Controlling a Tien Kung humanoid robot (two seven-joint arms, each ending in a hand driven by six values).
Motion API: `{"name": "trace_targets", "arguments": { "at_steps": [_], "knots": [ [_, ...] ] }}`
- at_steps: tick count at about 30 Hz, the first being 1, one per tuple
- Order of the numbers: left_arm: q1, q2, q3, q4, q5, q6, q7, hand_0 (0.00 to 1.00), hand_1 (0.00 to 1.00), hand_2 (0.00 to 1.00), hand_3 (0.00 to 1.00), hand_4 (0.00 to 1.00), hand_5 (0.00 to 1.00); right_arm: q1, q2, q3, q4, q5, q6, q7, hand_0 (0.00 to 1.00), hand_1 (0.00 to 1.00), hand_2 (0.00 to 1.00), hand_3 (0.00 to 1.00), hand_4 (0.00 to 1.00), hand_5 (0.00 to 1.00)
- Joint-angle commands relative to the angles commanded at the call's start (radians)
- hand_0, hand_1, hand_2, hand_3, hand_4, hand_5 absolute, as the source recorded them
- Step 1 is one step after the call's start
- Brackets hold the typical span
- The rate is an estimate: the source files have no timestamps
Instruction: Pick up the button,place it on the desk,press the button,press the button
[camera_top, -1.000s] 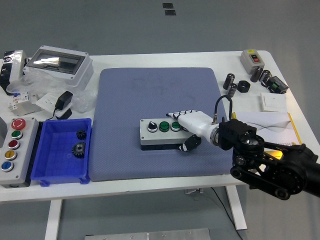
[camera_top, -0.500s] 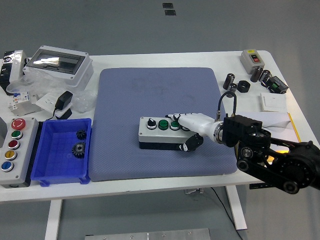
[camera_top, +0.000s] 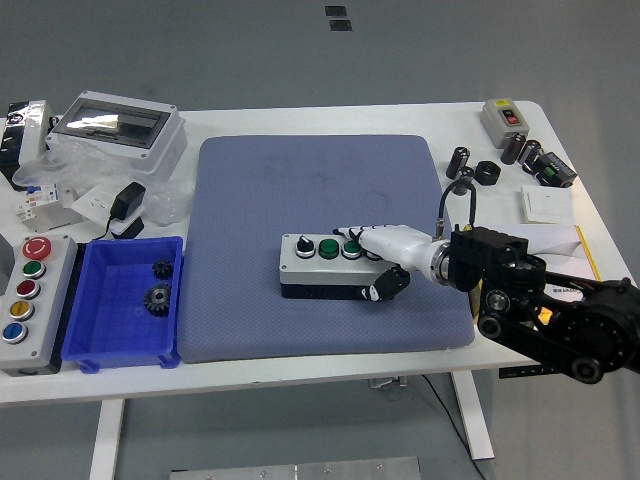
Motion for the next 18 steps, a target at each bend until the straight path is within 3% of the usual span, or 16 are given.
{"name": "trace_targets", "arguments": {
  "at_steps": [12, 18],
  "knots": [
    [-0.001, 0.002, -0.004, -0.001, 0.009, -0.005, -0.002, 0.673, 0.633, 0.589, 0.612, 0.681, 0.356, 0.005, -0.012, 0.033, 0.004, 0.033, 0.045, -0.01, 0.998, 0.998, 0.998, 0.998, 0.528, 0.002],
    [-0.002, 0.002, -0.008, -0.001, 0.016, -0.008, -0.001, 0.674, 0.633, 0.586, 0.608, 0.669, 0.335, 0.002, -0.016, 0.048, -0.004, 0.037, 0.042, -0.016, 0.998, 0.998, 0.998, 0.998, 0.542, 0.002]
  ]
}}
